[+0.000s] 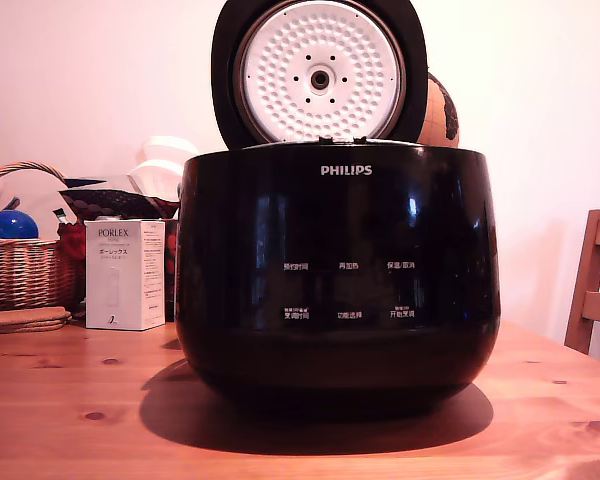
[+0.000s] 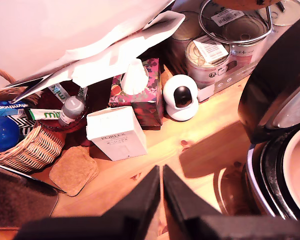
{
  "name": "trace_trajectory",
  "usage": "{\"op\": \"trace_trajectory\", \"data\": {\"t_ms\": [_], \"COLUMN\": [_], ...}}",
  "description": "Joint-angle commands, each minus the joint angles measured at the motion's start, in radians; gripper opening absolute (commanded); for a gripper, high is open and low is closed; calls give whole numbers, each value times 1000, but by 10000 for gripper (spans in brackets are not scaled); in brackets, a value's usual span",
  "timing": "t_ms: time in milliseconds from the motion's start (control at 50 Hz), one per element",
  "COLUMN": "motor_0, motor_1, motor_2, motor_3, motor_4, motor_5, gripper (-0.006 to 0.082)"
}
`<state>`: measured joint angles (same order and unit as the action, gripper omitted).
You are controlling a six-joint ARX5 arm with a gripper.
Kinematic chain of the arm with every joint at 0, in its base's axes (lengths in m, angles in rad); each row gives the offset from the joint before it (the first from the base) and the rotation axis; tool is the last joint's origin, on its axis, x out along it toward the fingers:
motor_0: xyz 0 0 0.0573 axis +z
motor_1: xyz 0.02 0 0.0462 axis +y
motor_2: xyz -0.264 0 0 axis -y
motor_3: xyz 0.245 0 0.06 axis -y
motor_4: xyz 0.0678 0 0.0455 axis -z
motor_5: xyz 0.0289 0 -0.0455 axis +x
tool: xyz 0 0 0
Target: Close the rice cooker by pressing the lid down with medium force
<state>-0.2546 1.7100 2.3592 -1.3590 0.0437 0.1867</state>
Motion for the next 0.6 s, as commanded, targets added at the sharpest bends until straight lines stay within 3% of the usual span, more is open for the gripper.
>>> {"op": "trace_trajectory", "data": {"t_ms": [0, 120, 380, 580], "motor_0": [19, 16, 23, -7], "motor_1": [14, 18, 18, 18], "motor_2": [3, 3, -6, -100], "motor_3": [57, 83, 245, 435], "motor_4": [112, 179, 185, 185], "motor_5": [30, 22, 12, -6], "gripper": [-19, -19, -19, -19]}}
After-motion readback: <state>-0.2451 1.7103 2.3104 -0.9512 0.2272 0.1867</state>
